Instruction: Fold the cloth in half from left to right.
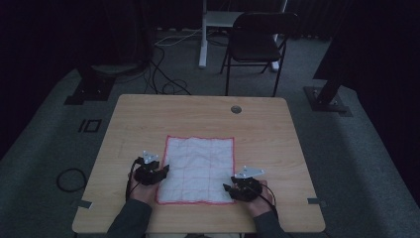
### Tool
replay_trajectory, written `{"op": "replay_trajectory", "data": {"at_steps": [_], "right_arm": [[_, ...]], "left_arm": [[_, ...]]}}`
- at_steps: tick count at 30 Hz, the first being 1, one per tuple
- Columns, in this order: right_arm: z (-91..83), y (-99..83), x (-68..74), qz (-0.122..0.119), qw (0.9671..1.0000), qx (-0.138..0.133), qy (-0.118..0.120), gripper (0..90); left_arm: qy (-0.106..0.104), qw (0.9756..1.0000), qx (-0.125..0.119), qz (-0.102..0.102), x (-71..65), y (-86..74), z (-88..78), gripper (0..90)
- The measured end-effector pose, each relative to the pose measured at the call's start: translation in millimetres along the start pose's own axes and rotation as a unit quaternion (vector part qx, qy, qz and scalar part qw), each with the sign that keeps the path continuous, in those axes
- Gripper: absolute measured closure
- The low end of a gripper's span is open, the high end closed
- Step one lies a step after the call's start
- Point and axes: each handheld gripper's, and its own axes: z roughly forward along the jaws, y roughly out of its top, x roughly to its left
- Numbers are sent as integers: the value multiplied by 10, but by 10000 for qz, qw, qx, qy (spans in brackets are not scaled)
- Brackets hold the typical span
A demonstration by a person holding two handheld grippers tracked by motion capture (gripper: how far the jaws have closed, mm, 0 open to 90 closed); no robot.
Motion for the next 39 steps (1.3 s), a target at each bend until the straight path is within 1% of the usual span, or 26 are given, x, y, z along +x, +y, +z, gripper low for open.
{"op": "replay_trajectory", "data": {"at_steps": [2, 3, 4, 5, 6, 7, 8, 10, 11, 12, 16, 18, 19, 21, 24, 25, 26, 27, 28, 29, 30, 32, 35, 36, 37, 39], "right_arm": [[-10, 0, -16, 34, 10000, -37, -42, 536], [-30, -1, -46, 78, 9999, -84, -88, 536], [-44, -2, -68, 109, 9998, -115, -128, 535], [-55, -4, -81, 146, 9997, -133, -155, 536], [-65, -6, -96, 157, 9996, -162, -180, 536], [-77, -7, -110, 173, 9995, -176, -202, 535], [-77, -7, -110, 173, 9995, -176, -202, 535], [-89, -8, -118, 212, 9994, -194, -212, 534], [-117, -9, -154, 240, 9991, -240, -250, 533], [-123, -11, -167, 249, 9990, -252, -262, 533], [-132, -19, -200, 298, 9988, -263, -283, 532], [-133, -27, -233, 349, 9986, -242, -316, 532], [-133, -28, -243, 360, 9985, -242, -323, 532], [-133, -30, -262, 381, 9984, -247, -345, 532], [-130, -31, -287, 419, 9981, -248, -368, 532], [-128, -30, -291, 422, 9982, -234, -362, 531], [-128, -30, -291, 422, 9982, -234, -362, 531], [-115, -27, -290, 406, 9982, -228, -367, 531], [-112, -26, -289, 399, 9983, -220, -367, 531], [-112, -26, -289, 399, 9983, -220, -367, 531], [-106, -22, -286, 396, 9983, -222, -370, 531], [-102, -20, -290, 389, 9983, -224, -374, 531], [-101, -20, -297, 387, 9983, -224, -372, 531], [-101, -20, -299, 386, 9983, -224, -374, 531], [-101, -20, -299, 386, 9983, -224, -374, 531], [-98, -20, -304, 384, 9983, -215, -383, 531]], "left_arm": [[-15, 10000, 21, -46, 8, 19, 10, 615], [-104, 9998, 42, -145, 11, 31, 15, 649], [-104, 9998, 42, -145, 11, 31, 15, 689], [-217, 9994, 91, -242, 10, 39, 18, 730], [-270, 9991, 106, -297, 15, 39, 18, 770], [-311, 9989, 97, -343, 19, 35, 20, 804], [-311, 9989, 97, -343, 19, 35, 20, 824], [-339, 9986, 95, -382, 23, 31, 19, 835], [-414, 9980, 91, -474, 39, 30, 17, 851], [-460, 9976, 84, -507, 45, 33, 11, 855], [-485, 9977, 19, -466, 37, 48, -17, 857], [-519, 9974, -77, -497, 30, 69, -52, 858], [-584, 9969, -154, -501, 27, 96, -91, 858], [-617, 9967, -194, -491, 22, 115, -112, 857], [-731, 9962, -289, -379, -18, 187, -187, 857], [-731, 9962, -289, -379, -18, 187, -187, 857], [-762, 9959, -319, -368, -30, 204, -203, 857], [-853, 9951, -379, -321, -58, 237, -231, 857], [-853, 9951, -379, -321, -58, 237, -231, 857], [-920, 9945, -411, -278, -79, 258, -246, 857], [-989, 9939, -456, -188, -122, 294, -266, 857], [-1016, 9936, -472, -172, -141, 307, -272, 858], [-1113, 9925, -513, -46, -215, 373, -284, 861], [-1169, 9918, -518, 23, -265, 415, -288, 861], [-1169, 9918, -518, 23, -265, 415, -288, 862], [-1231, 9909, -534, 106, -320, 455, -292, 865]]}}
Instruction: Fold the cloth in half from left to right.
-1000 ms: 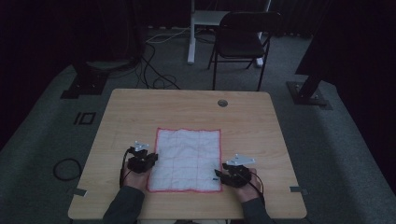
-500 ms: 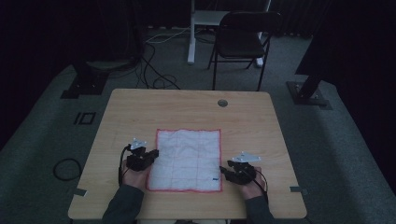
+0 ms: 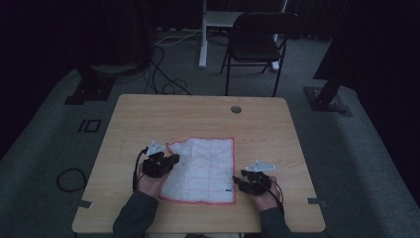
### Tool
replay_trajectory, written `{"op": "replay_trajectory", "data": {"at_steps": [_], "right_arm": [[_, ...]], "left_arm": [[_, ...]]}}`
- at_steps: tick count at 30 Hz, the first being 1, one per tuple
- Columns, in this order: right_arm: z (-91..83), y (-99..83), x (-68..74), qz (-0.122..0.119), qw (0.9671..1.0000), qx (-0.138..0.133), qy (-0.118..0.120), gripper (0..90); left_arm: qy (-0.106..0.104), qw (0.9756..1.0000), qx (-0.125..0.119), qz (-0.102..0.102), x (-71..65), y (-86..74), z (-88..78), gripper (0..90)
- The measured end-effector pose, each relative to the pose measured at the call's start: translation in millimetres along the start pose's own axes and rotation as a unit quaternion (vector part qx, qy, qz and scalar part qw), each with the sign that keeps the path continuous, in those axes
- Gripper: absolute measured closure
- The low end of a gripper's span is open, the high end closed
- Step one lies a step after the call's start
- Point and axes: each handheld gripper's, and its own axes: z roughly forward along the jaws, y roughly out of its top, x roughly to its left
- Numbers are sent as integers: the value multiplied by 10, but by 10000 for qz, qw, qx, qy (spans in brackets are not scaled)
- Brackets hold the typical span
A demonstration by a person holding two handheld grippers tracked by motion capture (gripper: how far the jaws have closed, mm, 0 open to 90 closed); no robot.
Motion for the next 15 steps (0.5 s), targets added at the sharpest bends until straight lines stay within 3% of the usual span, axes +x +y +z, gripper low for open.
{"op": "replay_trajectory", "data": {"at_steps": [5, 8, 9, 15], "right_arm": [[3, 2, -1, -17, 10000, 6, -31, 531], [5, 2, -2, -14, 10000, 2, -35, 531], [7, 1, -5, -12, 10000, 7, -35, 531], [5, 1, 0, -25, 10000, 10, -23, 531]], "left_arm": [[-216, 9997, -48, 133, -134, 102, 50, 900], [-232, 9995, -31, 206, -192, 135, 77, 900], [-180, 9993, 32, 321, -234, 151, 111, 900], [-156, 9995, 67, 281, -209, 121, 122, 900]]}}
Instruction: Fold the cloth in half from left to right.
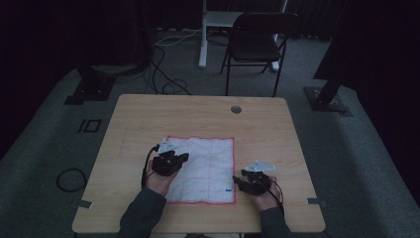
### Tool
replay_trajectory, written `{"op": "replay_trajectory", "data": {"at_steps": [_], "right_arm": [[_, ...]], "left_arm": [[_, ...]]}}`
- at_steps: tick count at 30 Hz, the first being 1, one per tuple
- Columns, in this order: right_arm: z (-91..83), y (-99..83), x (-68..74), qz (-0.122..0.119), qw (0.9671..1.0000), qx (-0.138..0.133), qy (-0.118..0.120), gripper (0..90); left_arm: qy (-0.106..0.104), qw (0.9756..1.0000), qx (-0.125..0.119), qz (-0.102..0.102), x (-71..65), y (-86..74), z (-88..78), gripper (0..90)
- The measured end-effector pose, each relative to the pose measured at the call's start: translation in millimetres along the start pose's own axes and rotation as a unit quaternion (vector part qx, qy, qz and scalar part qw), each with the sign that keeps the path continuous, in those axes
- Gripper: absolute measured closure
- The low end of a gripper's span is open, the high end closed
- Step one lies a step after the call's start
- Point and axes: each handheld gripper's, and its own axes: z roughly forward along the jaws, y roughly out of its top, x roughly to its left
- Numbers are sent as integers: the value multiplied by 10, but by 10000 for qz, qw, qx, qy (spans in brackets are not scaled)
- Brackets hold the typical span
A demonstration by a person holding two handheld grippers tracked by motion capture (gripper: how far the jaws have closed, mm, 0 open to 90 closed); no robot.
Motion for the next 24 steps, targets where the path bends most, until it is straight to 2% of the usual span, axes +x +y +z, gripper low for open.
{"op": "replay_trajectory", "data": {"at_steps": [3, 4, 6, 7, 8, 9, 10, 12, 15, 16, 19, 23, 24], "right_arm": [[-2, 0, 4, -15, 10000, -2, 5, 531], [-4, 0, 6, -16, 10000, -7, 4, 531], [-7, 0, 8, -13, 10000, -18, 1, 532], [-8, 0, 8, -14, 10000, -19, 1, 531], [-8, 0, 9, -13, 10000, -16, 2, 531], [-8, 0, 9, -13, 10000, -16, 2, 531], [-7, 0, 10, -16, 10000, -21, 4, 531], [-4, 1, 14, -26, 10000, -14, 6, 531], [-3, 2, 18, -30, 10000, -10, 5, 531], [-6, 3, 20, -36, 10000, -13, 12, 531], [-9, 3, 18, -50, 10000, -34, 12, 531], [-13, 3, 18, -50, 10000, -43, 16, 530], [-13, 3, 18, -50, 10000, -43, 16, 530]], "left_arm": [[220, 9998, 15, -37, 83, -53, -40, 866], [220, 9998, 15, -37, 83, -53, -40, 843], [494, 9987, 84, -105, 185, -132, -64, 787], [494, 9987, 84, -105, 185, -132, -64, 761], [653, 9976, 137, -202, 268, -209, -75, 740], [653, 9976, 137, -202, 268, -209, -75, 710], [800, 9961, 228, -279, 351, -291, -71, 689], [956, 9943, 330, -337, 419, -367, -50, 667], [1025, 9930, 409, -421, 481, -429, -25, 643], [1115, 9915, 453, -493, 517, -478, -1, 631], [1167, 9906, 518, -482, 535, -510, 20, 601], [1344, 9878, 653, -444, 534, -558, 77, 552], [1344, 9878, 653, -444, 534, -558, 77, 543]]}}
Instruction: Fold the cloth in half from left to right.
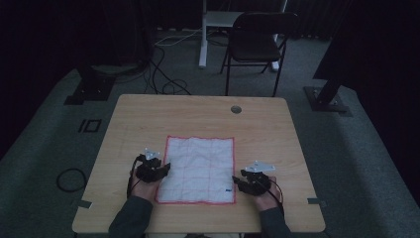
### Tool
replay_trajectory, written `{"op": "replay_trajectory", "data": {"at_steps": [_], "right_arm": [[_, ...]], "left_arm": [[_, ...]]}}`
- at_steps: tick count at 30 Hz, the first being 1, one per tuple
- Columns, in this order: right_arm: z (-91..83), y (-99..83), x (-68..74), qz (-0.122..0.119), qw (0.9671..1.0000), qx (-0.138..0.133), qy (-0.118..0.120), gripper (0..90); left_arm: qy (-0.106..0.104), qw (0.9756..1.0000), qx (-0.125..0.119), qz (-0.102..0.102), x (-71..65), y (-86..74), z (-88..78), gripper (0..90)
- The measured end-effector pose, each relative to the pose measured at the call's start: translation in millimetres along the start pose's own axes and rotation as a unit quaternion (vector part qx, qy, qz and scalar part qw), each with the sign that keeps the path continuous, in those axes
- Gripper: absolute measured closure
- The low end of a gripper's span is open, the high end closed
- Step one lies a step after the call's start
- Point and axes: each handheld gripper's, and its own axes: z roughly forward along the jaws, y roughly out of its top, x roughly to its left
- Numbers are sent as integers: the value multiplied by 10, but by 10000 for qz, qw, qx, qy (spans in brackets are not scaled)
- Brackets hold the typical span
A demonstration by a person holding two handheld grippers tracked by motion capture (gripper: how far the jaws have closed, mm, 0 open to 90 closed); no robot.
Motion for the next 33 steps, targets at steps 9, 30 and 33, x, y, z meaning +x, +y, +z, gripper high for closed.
{"op": "replay_trajectory", "data": {"at_steps": [9, 30, 33], "right_arm": [[4, 2, 6, -13, 10000, 0, 14, 530], [4, 4, -7, 2, 10000, -15, 13, 528], [5, 4, -9, 0, 10000, -16, 12, 528]], "left_arm": [[77, 10000, -64, -4, -89, -25, 8, 647], [-1530, 9865, -540, -213, -336, 363, -221, 859], [-1607, 9852, -568, -171, -392, 402, -221, 859]]}}
